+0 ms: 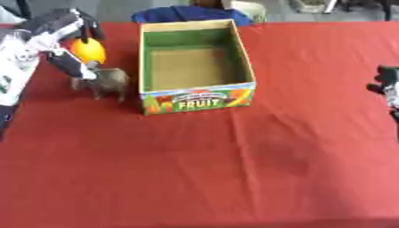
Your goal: Pick up objects on the table and place them in the box.
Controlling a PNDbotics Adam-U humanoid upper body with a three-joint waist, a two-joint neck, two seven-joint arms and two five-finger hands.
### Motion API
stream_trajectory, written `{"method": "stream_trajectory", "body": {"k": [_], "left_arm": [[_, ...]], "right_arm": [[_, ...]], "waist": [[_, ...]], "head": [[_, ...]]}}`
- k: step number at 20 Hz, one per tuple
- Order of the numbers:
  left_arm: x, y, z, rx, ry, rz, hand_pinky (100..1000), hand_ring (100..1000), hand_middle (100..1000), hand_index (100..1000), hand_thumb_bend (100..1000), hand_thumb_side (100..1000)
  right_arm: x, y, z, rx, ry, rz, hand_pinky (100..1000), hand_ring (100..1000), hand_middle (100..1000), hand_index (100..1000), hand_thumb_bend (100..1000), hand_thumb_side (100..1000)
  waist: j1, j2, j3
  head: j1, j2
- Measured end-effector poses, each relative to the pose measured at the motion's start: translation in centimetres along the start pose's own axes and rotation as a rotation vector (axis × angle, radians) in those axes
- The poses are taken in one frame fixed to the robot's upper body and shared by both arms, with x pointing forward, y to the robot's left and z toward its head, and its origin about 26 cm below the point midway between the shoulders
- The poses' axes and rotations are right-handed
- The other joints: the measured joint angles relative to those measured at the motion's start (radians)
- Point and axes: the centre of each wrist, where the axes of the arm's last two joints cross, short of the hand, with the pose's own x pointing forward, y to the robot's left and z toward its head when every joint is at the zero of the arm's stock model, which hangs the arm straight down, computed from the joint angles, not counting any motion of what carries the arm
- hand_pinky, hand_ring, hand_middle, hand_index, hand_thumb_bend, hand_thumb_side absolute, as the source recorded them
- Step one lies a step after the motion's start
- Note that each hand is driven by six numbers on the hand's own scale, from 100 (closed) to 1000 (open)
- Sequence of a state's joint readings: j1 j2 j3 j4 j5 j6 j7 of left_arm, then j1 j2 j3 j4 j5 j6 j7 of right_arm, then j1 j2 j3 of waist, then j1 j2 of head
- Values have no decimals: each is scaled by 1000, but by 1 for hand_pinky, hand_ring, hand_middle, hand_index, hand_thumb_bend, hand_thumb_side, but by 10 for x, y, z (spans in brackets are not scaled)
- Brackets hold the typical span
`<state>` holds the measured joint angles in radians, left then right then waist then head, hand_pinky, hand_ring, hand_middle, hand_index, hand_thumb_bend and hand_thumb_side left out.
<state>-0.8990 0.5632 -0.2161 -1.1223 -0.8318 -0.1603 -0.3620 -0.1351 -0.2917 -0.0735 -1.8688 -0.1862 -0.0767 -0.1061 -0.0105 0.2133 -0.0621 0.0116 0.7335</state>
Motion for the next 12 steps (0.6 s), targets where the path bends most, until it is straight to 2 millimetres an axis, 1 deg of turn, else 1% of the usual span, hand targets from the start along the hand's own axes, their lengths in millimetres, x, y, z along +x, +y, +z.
{"method": "stream_trajectory", "body": {"k": [3, 6, 12], "left_arm": [[2, -13, -6, -21, 0, -15, 673, 604, 613, 702, 740, 100], [2, -21, -9, -38, -3, -29, 675, 606, 615, 703, 737, 100], [1, -28, -10, -122, -25, -38, 680, 610, 612, 702, 717, 100]], "right_arm": [[0, 0, 0, 3, 0, 0, 740, 885, 550, 645, 136, 327], [0, 0, 0, 4, 0, 0, 740, 885, 550, 645, 136, 327], [0, 0, 0, 4, 0, 0, 740, 885, 550, 645, 137, 325]], "waist": [[-1, 3, -3], [-1, 3, -5], [-1, 3, -7]], "head": [[2, 0], [3, 0], [3, 0]]}}
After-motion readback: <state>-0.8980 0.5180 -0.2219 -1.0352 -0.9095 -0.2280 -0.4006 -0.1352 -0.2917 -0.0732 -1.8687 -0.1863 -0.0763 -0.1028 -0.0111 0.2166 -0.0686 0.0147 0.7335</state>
